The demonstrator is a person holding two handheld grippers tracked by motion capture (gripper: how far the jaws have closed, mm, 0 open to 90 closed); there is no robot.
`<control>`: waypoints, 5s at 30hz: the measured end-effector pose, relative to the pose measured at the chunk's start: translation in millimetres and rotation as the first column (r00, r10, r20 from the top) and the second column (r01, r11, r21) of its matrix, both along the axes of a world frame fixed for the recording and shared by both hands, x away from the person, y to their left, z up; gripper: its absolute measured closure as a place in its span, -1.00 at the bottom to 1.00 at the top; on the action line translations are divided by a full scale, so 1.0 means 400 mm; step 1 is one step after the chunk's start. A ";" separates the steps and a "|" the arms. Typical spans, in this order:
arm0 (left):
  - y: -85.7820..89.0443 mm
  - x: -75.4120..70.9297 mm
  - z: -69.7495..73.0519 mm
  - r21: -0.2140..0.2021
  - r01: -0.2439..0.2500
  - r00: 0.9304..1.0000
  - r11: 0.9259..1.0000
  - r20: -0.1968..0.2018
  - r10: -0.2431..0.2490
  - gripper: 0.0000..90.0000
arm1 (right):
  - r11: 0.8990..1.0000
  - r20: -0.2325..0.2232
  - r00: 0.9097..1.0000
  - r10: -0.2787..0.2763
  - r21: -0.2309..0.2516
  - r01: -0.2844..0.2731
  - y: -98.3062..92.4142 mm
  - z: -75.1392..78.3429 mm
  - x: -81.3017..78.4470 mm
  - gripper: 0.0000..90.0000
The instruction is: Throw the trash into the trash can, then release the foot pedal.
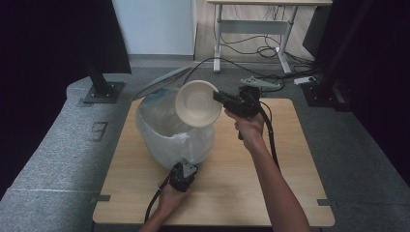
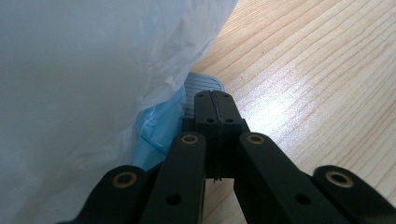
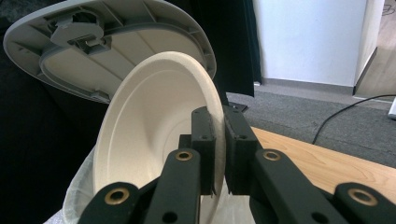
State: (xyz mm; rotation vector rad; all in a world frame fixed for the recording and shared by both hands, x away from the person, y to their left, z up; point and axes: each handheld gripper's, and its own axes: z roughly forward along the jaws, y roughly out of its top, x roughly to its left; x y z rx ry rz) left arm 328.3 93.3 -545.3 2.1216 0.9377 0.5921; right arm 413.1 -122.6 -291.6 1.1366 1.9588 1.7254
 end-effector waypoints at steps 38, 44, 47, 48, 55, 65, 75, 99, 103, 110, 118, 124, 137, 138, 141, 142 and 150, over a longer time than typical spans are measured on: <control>-0.001 -0.001 -0.001 0.001 0.000 1.000 1.000 0.004 0.000 1.00 | 0.999 -0.012 0.999 0.048 -0.001 -0.048 0.108 -0.009 0.044 0.85; -0.001 0.000 0.000 0.001 0.001 1.000 1.000 0.003 -0.001 1.00 | 0.999 -0.012 0.999 0.050 0.000 -0.050 0.123 -0.010 0.052 0.84; -0.001 -0.001 0.000 0.002 0.001 1.000 1.000 0.003 -0.001 1.00 | 0.998 -0.011 0.998 0.057 -0.001 -0.057 0.126 -0.013 0.056 0.66; -0.001 0.000 0.000 0.002 0.001 1.000 1.000 0.003 -0.001 1.00 | 0.998 -0.012 0.998 0.069 -0.001 -0.069 0.128 -0.017 0.061 0.39; -0.001 -0.001 -0.001 0.003 0.001 1.000 1.000 0.005 -0.001 1.00 | 0.997 0.028 0.999 0.029 -0.069 -0.027 0.116 -0.014 0.044 0.00; -0.001 0.000 -0.001 0.002 0.002 1.000 1.000 0.005 -0.002 1.00 | 0.995 0.054 0.998 0.031 -0.093 -0.026 0.073 -0.023 0.023 0.00; -0.002 -0.001 -0.001 0.005 0.001 1.000 1.000 0.007 -0.001 1.00 | 0.996 0.052 0.998 0.027 -0.090 -0.022 0.028 -0.038 0.015 0.03; 0.002 0.001 0.001 -0.009 0.002 1.000 1.000 -0.003 -0.002 1.00 | 0.992 0.045 0.999 -0.013 -0.122 0.019 -0.088 -0.101 -0.022 0.05; 0.003 0.001 0.002 -0.008 0.004 1.000 1.000 -0.003 -0.004 1.00 | 0.992 0.041 0.999 -0.015 -0.125 0.020 -0.101 -0.110 -0.024 0.05; 0.009 -0.003 0.014 -0.038 -0.010 1.000 0.999 0.003 0.010 0.95 | 0.992 0.030 0.999 -0.021 -0.125 0.025 -0.126 -0.129 -0.033 0.05; 0.028 -0.006 0.030 -0.094 -0.003 1.000 0.996 -0.005 0.003 0.65 | 0.989 0.032 0.999 -0.021 -0.149 0.026 -0.140 -0.149 -0.044 0.05; 0.016 -0.024 0.041 -0.083 0.012 1.000 0.997 0.008 -0.012 0.39 | 0.986 0.037 0.999 -0.017 -0.166 0.023 -0.158 -0.171 -0.058 0.03; 0.047 -0.049 0.077 -0.141 0.044 0.999 0.989 0.021 -0.041 0.24 | 0.982 0.029 0.999 -0.033 -0.183 0.038 -0.227 -0.247 -0.098 0.03; 0.049 -0.050 0.078 -0.148 0.048 0.999 0.988 0.019 -0.046 0.23 | 0.982 0.027 0.999 -0.033 -0.184 0.038 -0.233 -0.254 -0.101 0.03; 0.053 -0.056 0.082 -0.162 0.062 0.998 0.985 0.008 -0.061 0.22 | 0.982 0.022 0.999 -0.044 -0.181 0.047 -0.256 -0.281 -0.115 0.03; 0.054 -0.057 0.082 -0.160 0.067 0.998 0.985 0.007 -0.067 0.22 | 0.983 0.022 0.999 -0.048 -0.179 0.051 -0.261 -0.287 -0.118 0.03; 0.055 -0.062 0.079 -0.160 0.078 0.997 0.984 -0.009 -0.080 0.21 | 0.983 0.002 0.997 -0.073 -0.170 0.073 -0.313 -0.358 -0.152 0.03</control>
